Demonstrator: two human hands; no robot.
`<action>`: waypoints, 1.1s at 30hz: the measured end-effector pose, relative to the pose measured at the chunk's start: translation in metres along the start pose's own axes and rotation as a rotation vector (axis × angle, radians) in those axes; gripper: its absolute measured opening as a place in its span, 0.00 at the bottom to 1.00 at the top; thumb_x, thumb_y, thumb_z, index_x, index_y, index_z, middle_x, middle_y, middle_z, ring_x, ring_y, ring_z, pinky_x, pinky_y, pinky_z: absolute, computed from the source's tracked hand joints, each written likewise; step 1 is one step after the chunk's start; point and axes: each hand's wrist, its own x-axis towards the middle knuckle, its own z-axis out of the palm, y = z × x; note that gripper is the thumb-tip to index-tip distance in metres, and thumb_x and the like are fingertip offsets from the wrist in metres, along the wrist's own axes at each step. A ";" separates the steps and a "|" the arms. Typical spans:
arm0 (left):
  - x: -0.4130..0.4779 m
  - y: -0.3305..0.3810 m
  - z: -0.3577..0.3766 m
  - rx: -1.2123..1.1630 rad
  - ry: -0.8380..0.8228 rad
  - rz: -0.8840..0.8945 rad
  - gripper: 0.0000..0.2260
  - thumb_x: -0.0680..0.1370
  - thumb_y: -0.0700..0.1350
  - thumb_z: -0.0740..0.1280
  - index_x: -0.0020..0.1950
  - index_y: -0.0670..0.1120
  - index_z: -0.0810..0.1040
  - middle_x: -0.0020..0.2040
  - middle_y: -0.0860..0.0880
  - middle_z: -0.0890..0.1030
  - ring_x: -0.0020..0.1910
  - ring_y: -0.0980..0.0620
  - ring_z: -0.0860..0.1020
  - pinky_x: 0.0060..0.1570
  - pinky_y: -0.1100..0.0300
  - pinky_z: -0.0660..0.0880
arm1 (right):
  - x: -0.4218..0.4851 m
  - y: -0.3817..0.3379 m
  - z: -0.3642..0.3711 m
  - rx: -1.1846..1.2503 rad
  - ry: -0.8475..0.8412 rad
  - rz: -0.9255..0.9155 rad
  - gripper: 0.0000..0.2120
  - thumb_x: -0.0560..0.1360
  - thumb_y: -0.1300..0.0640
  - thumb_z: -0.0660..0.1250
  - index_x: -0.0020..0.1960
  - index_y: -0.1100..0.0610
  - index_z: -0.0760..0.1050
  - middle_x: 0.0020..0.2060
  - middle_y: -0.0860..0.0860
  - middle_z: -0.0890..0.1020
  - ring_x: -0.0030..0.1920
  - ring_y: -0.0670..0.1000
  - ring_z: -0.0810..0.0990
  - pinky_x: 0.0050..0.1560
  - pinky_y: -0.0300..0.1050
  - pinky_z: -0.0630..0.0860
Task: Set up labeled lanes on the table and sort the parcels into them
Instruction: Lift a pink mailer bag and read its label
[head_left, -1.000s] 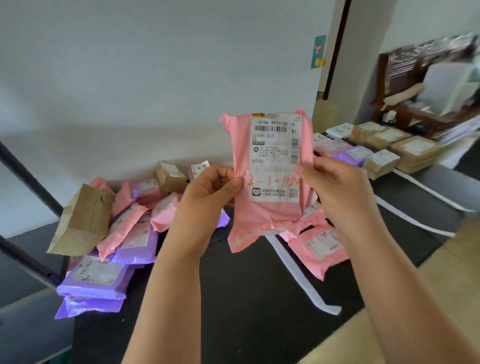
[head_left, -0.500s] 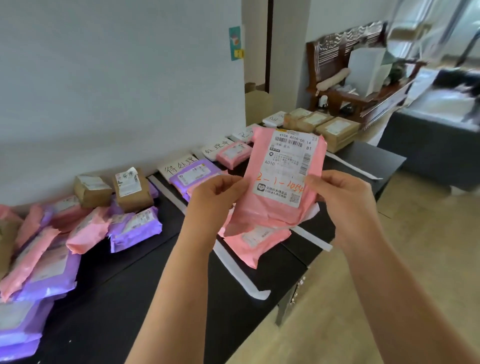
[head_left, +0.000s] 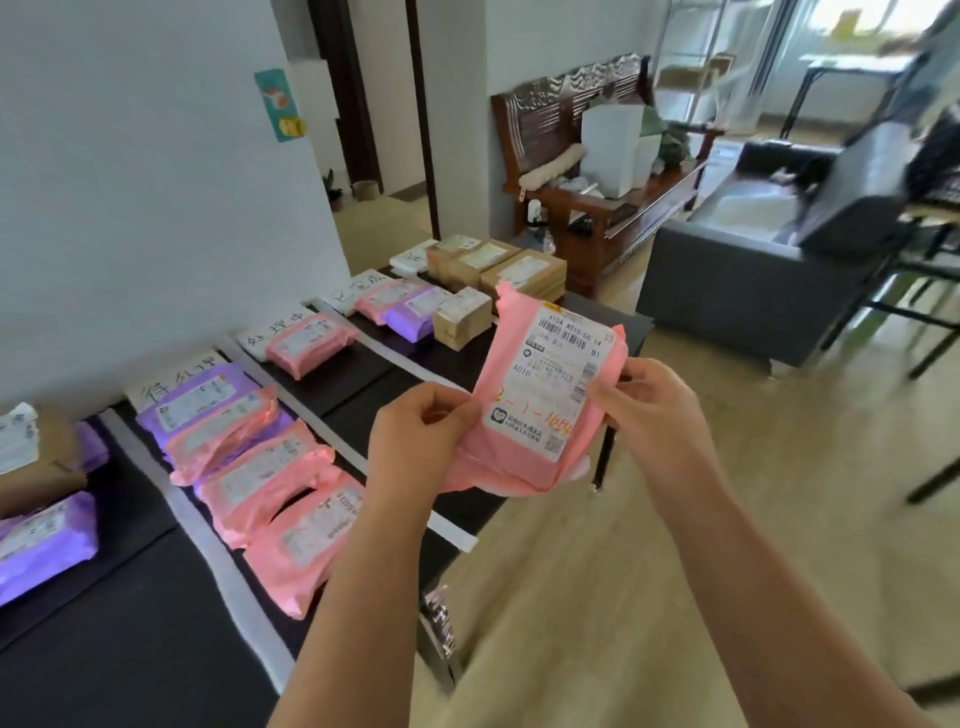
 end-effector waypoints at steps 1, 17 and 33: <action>0.006 0.004 0.010 0.012 -0.005 0.003 0.04 0.76 0.44 0.72 0.41 0.51 0.83 0.41 0.56 0.83 0.44 0.55 0.80 0.42 0.61 0.75 | 0.011 0.001 -0.007 -0.012 0.012 -0.015 0.14 0.78 0.57 0.70 0.63 0.55 0.76 0.51 0.48 0.83 0.49 0.45 0.82 0.39 0.35 0.77; 0.198 0.021 0.148 0.202 -0.097 0.076 0.02 0.78 0.46 0.70 0.49 0.51 0.82 0.45 0.58 0.81 0.47 0.61 0.77 0.41 0.68 0.69 | 0.243 0.028 -0.032 -0.314 0.059 -0.104 0.07 0.78 0.53 0.68 0.54 0.48 0.84 0.47 0.44 0.83 0.49 0.46 0.80 0.46 0.42 0.76; 0.368 0.019 0.252 0.285 0.374 -0.046 0.22 0.77 0.51 0.71 0.69 0.53 0.71 0.68 0.50 0.73 0.68 0.48 0.70 0.64 0.46 0.73 | 0.461 0.040 -0.012 -0.166 -0.003 0.042 0.06 0.76 0.54 0.73 0.52 0.51 0.85 0.42 0.41 0.85 0.42 0.42 0.82 0.45 0.41 0.80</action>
